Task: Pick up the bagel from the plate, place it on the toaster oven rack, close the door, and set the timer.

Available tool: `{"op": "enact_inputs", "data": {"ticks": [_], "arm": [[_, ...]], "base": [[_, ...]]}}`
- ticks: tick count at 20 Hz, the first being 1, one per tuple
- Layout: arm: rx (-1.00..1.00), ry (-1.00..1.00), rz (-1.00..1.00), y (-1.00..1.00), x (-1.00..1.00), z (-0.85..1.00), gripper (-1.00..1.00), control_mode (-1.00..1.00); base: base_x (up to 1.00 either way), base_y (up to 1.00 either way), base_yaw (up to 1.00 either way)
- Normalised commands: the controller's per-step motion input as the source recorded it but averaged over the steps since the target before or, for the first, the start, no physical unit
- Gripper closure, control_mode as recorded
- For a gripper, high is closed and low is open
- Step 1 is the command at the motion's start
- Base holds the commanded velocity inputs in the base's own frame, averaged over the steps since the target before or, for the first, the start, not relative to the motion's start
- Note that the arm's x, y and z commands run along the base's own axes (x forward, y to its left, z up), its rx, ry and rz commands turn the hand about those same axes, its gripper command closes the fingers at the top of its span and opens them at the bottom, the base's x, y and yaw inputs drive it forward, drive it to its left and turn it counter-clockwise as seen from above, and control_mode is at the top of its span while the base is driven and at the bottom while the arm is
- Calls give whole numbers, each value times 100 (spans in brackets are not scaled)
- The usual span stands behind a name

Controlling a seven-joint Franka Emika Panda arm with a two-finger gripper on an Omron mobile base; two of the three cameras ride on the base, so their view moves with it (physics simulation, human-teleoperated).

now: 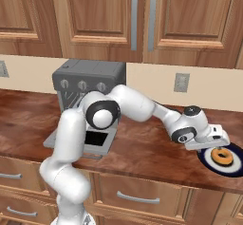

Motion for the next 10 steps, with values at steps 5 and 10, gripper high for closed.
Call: {"op": "enact_inputs", "data": {"ticks": [5,10], "arm": [[0,0,0,-17,21,-15,-100,-100],[0,0,0,-20,21,-9,-100,-100]], "base": [[0,0,0],[0,0,0]]}}
